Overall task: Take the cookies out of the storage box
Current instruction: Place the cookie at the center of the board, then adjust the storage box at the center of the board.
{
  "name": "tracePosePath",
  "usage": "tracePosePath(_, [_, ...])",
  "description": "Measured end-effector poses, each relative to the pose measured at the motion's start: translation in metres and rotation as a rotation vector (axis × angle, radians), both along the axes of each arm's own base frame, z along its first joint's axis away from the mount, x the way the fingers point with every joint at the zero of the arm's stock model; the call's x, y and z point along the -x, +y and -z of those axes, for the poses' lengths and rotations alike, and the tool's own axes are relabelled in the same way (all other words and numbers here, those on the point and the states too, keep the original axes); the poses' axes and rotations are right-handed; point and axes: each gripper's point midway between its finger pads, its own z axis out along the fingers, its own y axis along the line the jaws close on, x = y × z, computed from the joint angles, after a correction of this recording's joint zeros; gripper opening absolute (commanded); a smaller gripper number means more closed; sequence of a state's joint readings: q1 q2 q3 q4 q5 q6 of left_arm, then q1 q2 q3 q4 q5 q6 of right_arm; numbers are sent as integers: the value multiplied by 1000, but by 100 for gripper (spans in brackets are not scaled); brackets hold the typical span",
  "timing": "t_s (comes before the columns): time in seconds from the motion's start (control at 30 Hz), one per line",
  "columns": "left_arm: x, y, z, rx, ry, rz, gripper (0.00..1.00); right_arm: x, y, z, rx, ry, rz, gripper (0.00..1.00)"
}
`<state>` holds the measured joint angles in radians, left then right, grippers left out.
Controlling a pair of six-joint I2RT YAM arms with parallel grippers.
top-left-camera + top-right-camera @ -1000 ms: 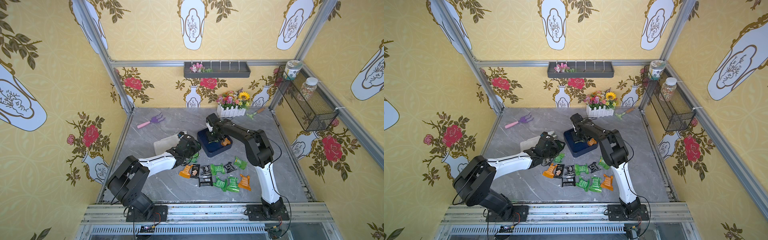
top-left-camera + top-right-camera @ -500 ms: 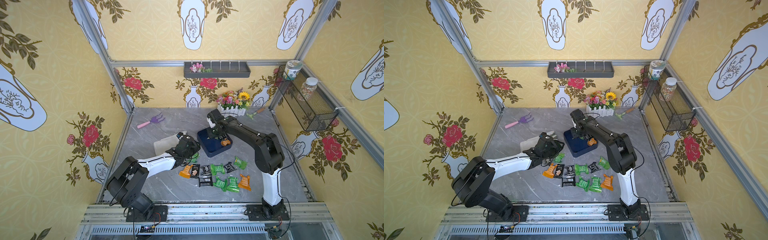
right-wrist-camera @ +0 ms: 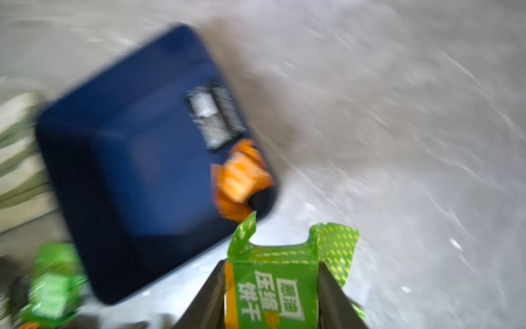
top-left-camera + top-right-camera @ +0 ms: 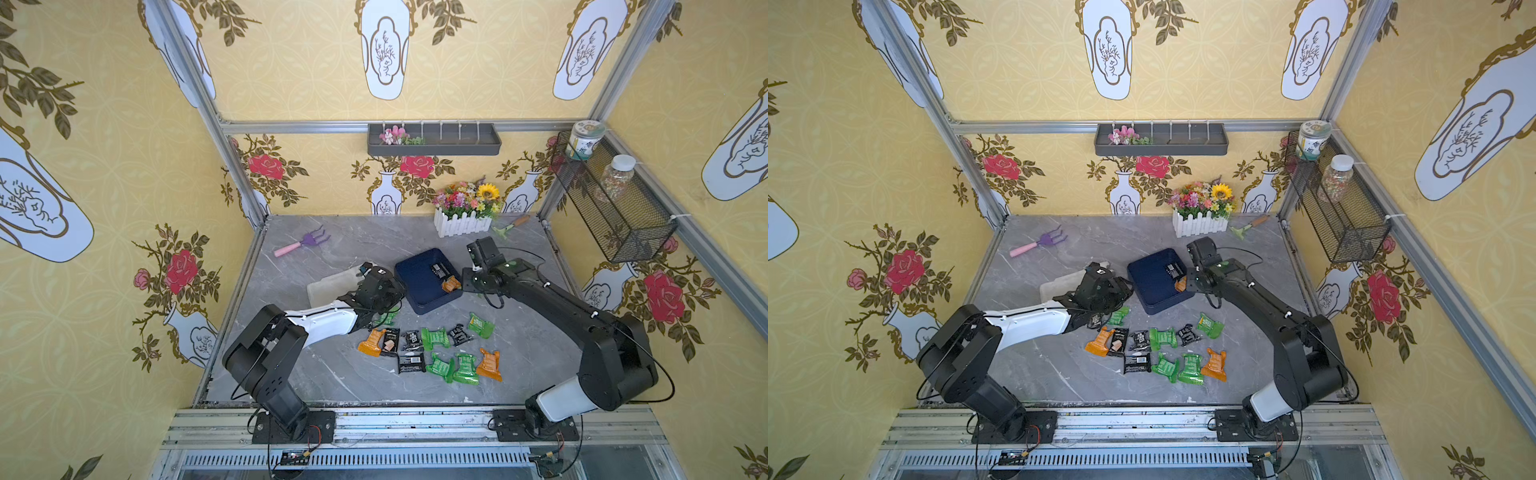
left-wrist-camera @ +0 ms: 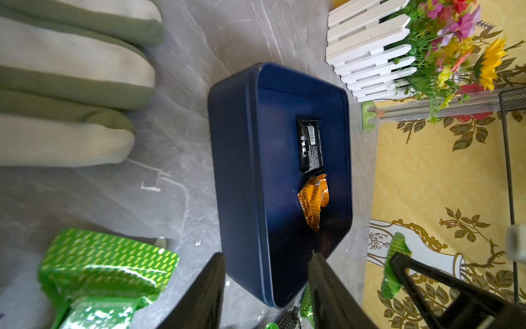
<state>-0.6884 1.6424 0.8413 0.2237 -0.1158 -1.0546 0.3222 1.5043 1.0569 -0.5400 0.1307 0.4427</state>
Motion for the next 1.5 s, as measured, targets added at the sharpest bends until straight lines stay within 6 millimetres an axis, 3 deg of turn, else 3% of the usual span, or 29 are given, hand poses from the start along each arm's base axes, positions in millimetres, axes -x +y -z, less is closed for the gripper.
tracePosePath(0.1, [0,-3,2,-2,1,5,54,14,-28,29,-37,75,115,35])
tracePosePath(0.33, [-4,-4,6,-12,3,-4,57,14,-28,72,-82,160,165,39])
tracePosePath(0.4, [-6,-5,6,-13,1,-6,57,14,-29,80,-75,177,170,45])
tracePosePath(0.5, [-9,-7,8,-16,3,-6,60,16,-30,86,-70,189,179,69])
tracePosePath(0.63, [-13,-15,12,-29,15,18,62,14,-31,72,-74,144,176,84])
tracePosePath(0.8, [-19,-25,18,-64,31,45,64,4,-30,32,-83,30,149,87])
tracePosePath(0.9, [-23,-27,27,-103,53,51,54,1,-24,14,-91,-14,126,88])
tracePosePath(1.1, [-27,-23,49,-202,92,55,40,-2,-10,-1,-102,-49,87,87])
tracePosePath(1.37, [-33,-13,47,-302,54,58,27,-7,1,-15,-130,-57,50,87])
tracePosePath(1.5, [-37,-8,46,-348,32,59,24,-16,22,-19,-158,-44,-16,85])
